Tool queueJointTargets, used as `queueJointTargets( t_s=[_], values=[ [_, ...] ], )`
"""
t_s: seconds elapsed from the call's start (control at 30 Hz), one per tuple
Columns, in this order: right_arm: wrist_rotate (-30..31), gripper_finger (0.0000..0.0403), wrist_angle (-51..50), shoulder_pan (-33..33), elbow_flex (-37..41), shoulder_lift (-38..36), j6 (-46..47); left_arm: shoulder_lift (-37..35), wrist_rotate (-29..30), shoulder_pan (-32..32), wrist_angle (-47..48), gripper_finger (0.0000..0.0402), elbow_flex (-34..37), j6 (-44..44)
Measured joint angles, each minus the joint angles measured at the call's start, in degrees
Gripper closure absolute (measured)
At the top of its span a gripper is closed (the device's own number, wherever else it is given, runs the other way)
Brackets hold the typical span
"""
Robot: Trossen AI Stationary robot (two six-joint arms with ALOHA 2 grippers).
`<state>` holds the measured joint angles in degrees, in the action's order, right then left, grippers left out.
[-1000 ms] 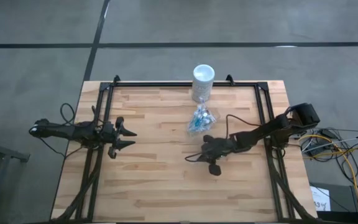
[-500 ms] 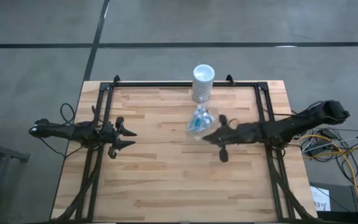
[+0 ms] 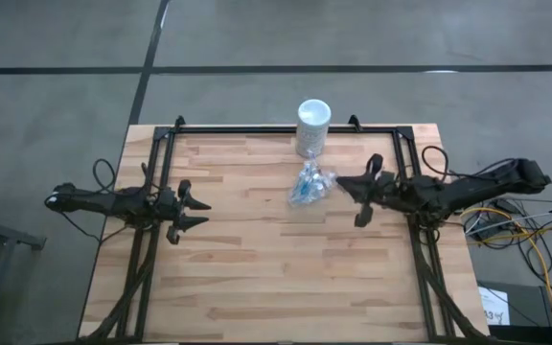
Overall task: Pick & Place toothbrushing station
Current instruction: Put the purple toothbrush into the transparent organizer
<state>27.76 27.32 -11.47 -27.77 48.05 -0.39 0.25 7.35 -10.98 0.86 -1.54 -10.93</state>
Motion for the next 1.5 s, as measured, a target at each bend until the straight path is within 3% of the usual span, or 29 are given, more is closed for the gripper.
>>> queueJointTargets(
  t_s=[0.33, 0.5, 0.63, 0.8, 1.17, 1.5],
  values=[
    [-1.0, 0.0394, 19.0, 9.9, 9.8, 1.6, 4.7, 0.0, 0.0, 0.0, 0.0, 0.0232, 0.0, 0.0],
    [-8.2, 0.0394, 25.5, 16.7, 12.5, 4.4, 6.6, 0.0, 0.0, 0.0, 0.0, 0.0231, 0.0, 0.0],
    [-8.8, 0.0394, 29.4, 21.5, 13.8, 7.5, 10.4, 0.0, 0.0, 0.0, 0.0, 0.0232, 0.0, 0.0],
    [-15.8, 0.0394, 34.9, 26.4, 14.0, 13.0, 12.9, 0.0, 0.0, 0.0, 0.0, 0.0232, 0.0, 0.0],
    [-16.3, 0.0394, 38.2, 30.6, 9.6, 25.8, 18.3, 0.0, 0.0, 0.0, 0.0, 0.0232, 0.0, 0.0],
    [-14.1, 0.0394, 45.2, 32.4, 11.6, 31.5, 23.4, 0.0, 0.0, 0.0, 0.0, 0.0232, 0.0, 0.0]
  ],
)
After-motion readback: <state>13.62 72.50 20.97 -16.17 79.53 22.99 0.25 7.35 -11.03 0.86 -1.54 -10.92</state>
